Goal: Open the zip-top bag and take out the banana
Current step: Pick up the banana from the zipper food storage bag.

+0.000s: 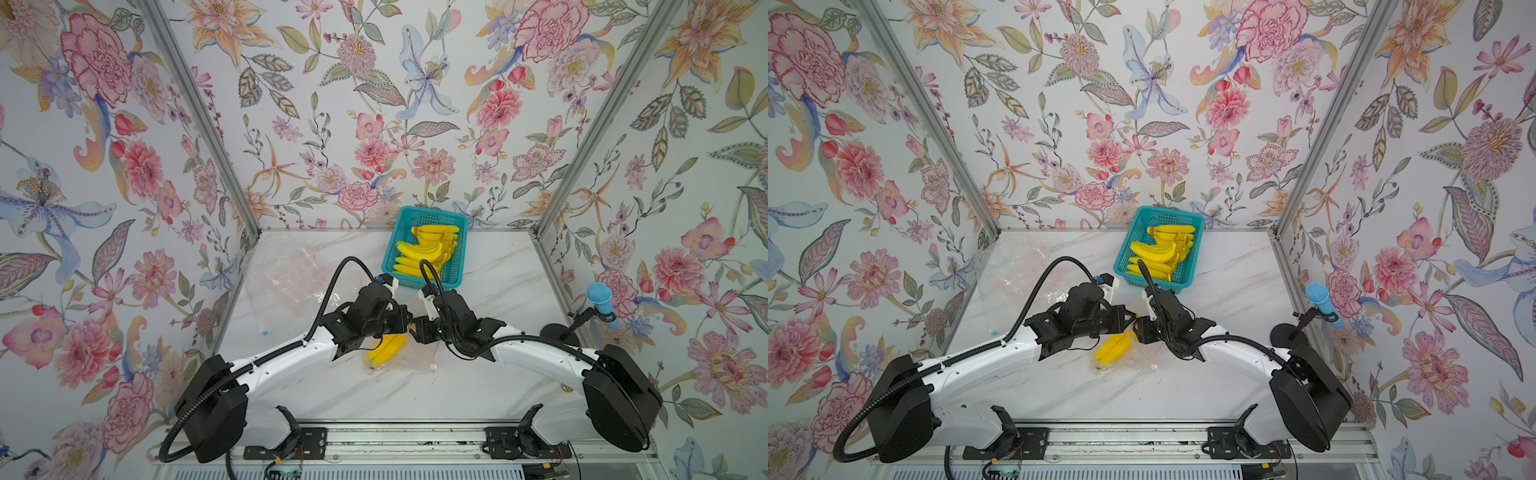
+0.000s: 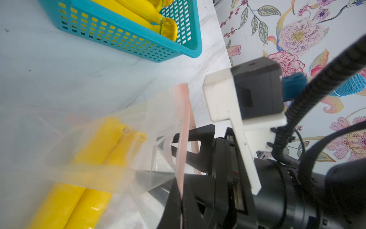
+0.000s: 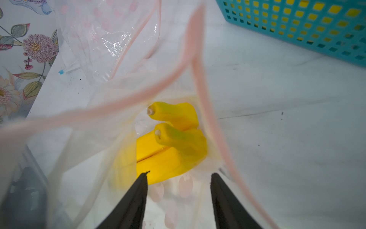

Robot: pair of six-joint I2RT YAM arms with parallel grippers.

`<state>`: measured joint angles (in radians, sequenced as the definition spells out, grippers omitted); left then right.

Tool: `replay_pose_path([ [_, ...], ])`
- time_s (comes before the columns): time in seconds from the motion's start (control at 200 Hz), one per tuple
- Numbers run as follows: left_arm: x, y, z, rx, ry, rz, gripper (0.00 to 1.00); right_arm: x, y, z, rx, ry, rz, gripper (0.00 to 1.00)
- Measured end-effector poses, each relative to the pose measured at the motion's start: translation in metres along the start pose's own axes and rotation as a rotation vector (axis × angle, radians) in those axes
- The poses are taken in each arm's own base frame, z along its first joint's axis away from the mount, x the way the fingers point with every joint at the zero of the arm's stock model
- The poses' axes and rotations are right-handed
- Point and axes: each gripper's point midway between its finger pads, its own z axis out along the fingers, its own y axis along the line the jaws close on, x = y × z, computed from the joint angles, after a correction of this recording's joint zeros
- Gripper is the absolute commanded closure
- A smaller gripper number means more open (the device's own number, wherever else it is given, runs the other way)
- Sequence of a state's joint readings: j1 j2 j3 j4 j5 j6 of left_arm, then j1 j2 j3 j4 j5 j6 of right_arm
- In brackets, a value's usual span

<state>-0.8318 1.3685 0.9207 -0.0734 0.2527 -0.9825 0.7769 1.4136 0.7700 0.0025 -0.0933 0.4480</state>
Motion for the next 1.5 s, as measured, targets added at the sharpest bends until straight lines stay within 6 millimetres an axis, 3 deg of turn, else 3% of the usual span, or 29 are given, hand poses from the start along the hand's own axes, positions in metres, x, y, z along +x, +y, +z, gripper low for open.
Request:
replay_pose_path([
  [0.23, -0.002, -0.001, 0.001, 0.005, -0.007, -0.013, 1.00, -0.009, 0.009, 0.006, -0.060, -0.076, -0.159, 0.46],
  [0.425, -0.001, 0.000, 0.004, 0.002, -0.006, -0.014, 1.00, -0.007, 0.011, 0.025, -0.106, -0.084, -0.261, 0.48],
  [0.575, 0.001, 0.001, 0.005, 0.003, 0.003, -0.015, 1.00, -0.006, 0.012, 0.038, -0.121, -0.087, -0.290, 0.55],
  [0.811, 0.000, 0.002, 0.005, 0.000, 0.002, -0.016, 1.00, -0.015, 0.012, 0.049, -0.129, -0.118, -0.292, 0.76],
  [1.016, -0.007, 0.008, 0.003, -0.006, -0.007, -0.026, 1.00, -0.021, 0.006, 0.049, -0.131, -0.133, -0.252, 0.75],
  [1.046, -0.008, 0.009, 0.003, -0.007, -0.006, -0.028, 0.92, -0.023, 0.006, 0.048, -0.133, -0.136, -0.244, 0.75],
  [1.081, -0.009, 0.011, 0.002, -0.009, -0.004, -0.026, 0.76, -0.025, 0.005, 0.046, -0.135, -0.140, -0.230, 0.74],
  [1.186, -0.012, 0.018, -0.003, -0.028, -0.005, -0.020, 0.67, -0.028, 0.002, 0.036, -0.150, -0.157, -0.189, 0.72],
  [1.351, -0.032, 0.034, -0.018, -0.056, -0.053, -0.031, 0.66, -0.019, -0.005, 0.031, -0.169, -0.139, -0.163, 0.62],
  [1.496, -0.049, 0.062, -0.027, -0.104, -0.103, -0.054, 0.67, -0.022, -0.005, 0.030, -0.189, -0.138, -0.166, 0.58],
])
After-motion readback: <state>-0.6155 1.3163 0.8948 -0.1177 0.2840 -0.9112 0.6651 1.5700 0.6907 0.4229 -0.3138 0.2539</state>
